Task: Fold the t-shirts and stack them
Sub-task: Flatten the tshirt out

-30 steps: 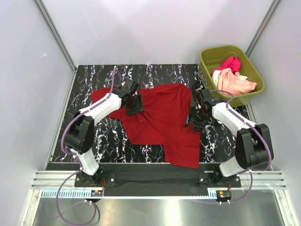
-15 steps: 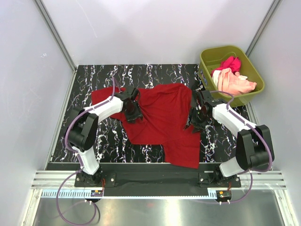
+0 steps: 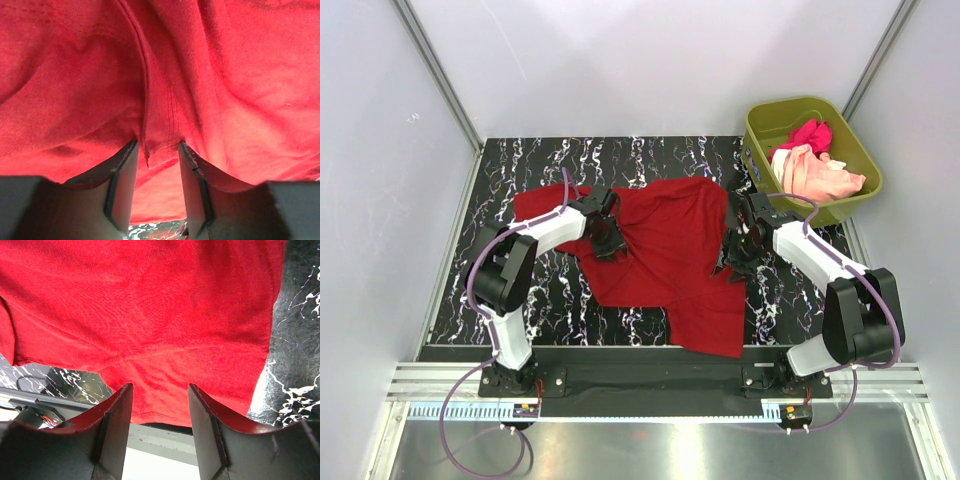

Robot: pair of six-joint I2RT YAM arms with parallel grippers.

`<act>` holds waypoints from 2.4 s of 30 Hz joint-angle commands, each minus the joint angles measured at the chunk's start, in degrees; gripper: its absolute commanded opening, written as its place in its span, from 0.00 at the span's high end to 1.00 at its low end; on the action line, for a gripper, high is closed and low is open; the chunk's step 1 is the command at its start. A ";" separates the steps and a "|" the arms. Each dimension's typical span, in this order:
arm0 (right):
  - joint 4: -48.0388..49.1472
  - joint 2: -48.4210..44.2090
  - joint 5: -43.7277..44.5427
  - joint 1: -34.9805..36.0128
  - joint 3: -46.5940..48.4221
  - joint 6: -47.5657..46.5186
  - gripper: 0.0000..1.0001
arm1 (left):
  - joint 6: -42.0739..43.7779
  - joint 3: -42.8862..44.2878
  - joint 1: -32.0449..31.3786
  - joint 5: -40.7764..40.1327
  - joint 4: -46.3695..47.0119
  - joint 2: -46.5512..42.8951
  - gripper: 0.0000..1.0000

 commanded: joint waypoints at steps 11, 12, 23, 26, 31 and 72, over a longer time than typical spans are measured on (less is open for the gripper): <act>-2.83 0.19 0.66 -0.28 0.05 -1.38 0.45 | 4.03 2.51 0.17 -3.16 -0.41 -3.40 1.00; -3.54 0.54 0.75 -0.37 -0.22 -1.39 0.45 | 4.73 2.42 0.17 -3.86 -1.11 -4.27 1.00; -3.28 5.38 -2.50 -0.28 -2.16 -2.53 0.47 | 17.74 -1.97 0.44 -8.97 -8.94 -19.13 1.00; -2.84 6.00 -3.38 -0.19 -1.10 -2.44 0.47 | 18.27 -4.60 0.44 -6.78 -12.10 -18.96 1.00; -2.84 7.14 -4.35 -0.02 0.83 -2.88 0.48 | 17.75 -13.11 0.44 -7.82 -14.39 -23.60 1.00; -0.64 4.59 -5.41 2.53 -1.01 -1.30 0.51 | 1.66 -23.51 11.25 2.54 -2.53 -21.52 0.46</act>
